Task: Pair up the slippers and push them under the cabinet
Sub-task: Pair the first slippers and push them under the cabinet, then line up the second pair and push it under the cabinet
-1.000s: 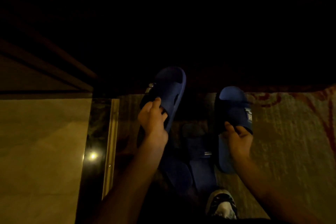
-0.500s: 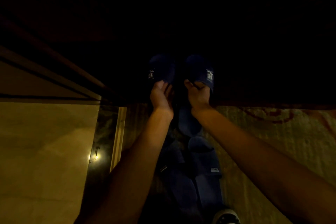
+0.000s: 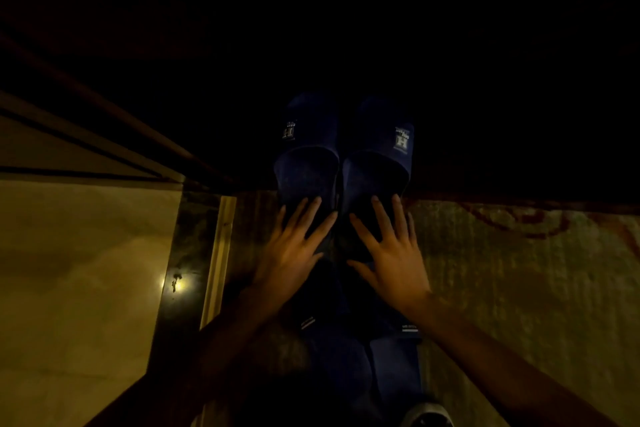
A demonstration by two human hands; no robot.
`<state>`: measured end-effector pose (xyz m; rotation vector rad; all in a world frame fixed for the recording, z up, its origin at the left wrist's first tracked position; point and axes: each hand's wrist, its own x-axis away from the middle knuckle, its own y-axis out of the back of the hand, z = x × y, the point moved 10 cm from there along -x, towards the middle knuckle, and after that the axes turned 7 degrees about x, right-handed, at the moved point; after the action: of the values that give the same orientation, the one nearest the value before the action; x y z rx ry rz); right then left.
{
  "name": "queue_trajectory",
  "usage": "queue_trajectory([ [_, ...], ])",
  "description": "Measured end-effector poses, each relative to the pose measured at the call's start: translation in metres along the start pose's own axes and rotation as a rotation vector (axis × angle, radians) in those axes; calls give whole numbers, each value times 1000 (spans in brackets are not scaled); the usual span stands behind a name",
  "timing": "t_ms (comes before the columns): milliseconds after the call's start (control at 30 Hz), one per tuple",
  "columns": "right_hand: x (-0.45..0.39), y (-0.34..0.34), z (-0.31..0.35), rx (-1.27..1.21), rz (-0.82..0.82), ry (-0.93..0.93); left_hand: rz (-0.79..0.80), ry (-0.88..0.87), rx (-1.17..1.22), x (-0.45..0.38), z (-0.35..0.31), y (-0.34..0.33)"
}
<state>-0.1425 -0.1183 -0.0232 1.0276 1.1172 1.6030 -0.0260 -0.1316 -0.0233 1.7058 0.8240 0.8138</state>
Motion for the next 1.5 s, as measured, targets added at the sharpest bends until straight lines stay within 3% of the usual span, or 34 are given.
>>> queue_trajectory([
  [300,-61,15,0,14,-23,163,-117,54,82,-32,24,16],
  [500,-124,14,13,97,89,153,-109,202,184,-72,74,32],
  [733,-143,12,12,150,82,154,-40,228,276,-84,88,33],
  [867,-125,25,20,178,90,131,47,291,241,-78,71,42],
  [967,-54,31,29,85,53,121,195,279,268,-33,34,27],
  [1067,36,-10,21,82,261,157,518,279,304,38,-9,-27],
  [1133,78,-45,3,145,482,139,593,278,239,61,-21,-59],
  [1267,96,-67,-19,157,563,99,513,375,349,59,-24,-73],
  [1500,96,-61,-36,113,567,29,284,214,436,29,-51,-50],
])
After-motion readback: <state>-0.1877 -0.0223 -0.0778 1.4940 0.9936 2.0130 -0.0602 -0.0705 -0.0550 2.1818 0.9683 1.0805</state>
